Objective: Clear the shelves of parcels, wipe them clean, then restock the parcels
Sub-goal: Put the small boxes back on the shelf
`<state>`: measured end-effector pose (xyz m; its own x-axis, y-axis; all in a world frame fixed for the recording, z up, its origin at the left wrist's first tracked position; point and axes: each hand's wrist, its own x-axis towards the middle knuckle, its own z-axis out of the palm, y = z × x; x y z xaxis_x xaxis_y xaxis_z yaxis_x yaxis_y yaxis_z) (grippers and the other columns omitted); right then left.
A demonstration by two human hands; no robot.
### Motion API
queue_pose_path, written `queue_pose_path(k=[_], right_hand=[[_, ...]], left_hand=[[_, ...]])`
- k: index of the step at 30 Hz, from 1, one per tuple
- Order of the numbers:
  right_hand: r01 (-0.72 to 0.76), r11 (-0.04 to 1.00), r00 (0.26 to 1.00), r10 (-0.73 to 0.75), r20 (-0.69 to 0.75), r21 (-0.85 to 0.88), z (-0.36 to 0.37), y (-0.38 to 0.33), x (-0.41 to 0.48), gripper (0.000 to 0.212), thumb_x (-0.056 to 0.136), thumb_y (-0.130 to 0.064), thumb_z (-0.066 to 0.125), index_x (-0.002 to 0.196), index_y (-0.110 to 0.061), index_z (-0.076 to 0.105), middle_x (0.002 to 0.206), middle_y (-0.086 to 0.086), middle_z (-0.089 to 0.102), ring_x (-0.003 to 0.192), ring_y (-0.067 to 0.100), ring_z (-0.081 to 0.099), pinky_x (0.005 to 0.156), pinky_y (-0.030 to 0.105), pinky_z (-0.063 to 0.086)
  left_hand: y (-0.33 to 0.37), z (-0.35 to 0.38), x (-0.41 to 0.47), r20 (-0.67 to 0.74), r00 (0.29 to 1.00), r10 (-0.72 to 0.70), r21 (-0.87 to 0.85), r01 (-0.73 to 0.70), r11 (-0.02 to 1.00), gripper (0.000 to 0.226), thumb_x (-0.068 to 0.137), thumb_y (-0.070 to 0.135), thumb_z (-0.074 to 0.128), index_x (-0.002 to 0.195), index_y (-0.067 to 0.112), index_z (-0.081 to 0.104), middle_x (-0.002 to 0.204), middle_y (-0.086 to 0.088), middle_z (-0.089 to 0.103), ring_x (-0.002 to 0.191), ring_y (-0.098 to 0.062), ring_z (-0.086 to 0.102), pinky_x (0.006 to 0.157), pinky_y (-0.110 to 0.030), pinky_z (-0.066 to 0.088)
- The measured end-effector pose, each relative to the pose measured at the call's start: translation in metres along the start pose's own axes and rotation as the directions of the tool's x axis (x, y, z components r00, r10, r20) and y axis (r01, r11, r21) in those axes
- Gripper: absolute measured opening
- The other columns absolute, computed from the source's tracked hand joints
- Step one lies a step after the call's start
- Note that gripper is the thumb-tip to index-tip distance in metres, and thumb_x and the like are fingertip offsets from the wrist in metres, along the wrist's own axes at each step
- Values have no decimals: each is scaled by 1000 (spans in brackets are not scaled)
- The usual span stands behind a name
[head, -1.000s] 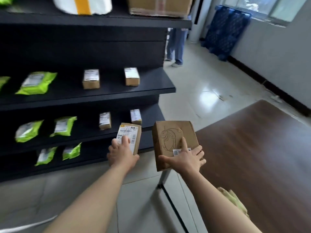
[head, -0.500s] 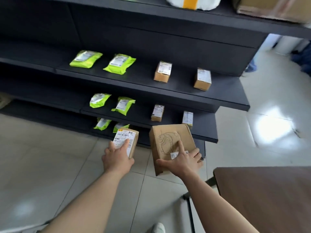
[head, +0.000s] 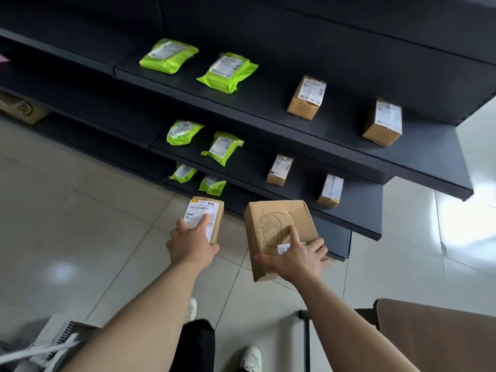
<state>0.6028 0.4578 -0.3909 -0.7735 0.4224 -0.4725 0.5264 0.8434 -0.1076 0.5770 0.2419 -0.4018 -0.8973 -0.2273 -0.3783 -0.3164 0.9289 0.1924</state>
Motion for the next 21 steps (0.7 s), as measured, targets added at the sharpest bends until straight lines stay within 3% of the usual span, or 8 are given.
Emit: queue_pose_path(k=[5,13,21], right_hand=[[-65,998,997,64,43,6,17,-25,24,122,36,-92,53,143,-47,14,147,28,13,133,42,18,104,52,23],[-218,975,974,214,72,48,44,-72,74,124,38,-93,53,144,-46,11,145,26,18,133,41,21,105,52,27],[-322,945,944,317,90,50,107,-65,140,123,38,-97,49,145,-49,9,135,22,26,127,41,28,103,52,28]], left_hand=[[2,5,48,72,997,32,-7,-32,999,78,81,48,59,147,44,18,136,-11,25,113,-31,36,93,-39,36],[4,9,144,146,971,190,63,-201,978,77,83,47,59,148,44,17,139,-12,22,116,-31,34,96,-39,37],[15,73,220,230,938,259,112,-290,950,78,83,47,58,148,44,15,138,-13,22,117,-32,35,94,-39,37]])
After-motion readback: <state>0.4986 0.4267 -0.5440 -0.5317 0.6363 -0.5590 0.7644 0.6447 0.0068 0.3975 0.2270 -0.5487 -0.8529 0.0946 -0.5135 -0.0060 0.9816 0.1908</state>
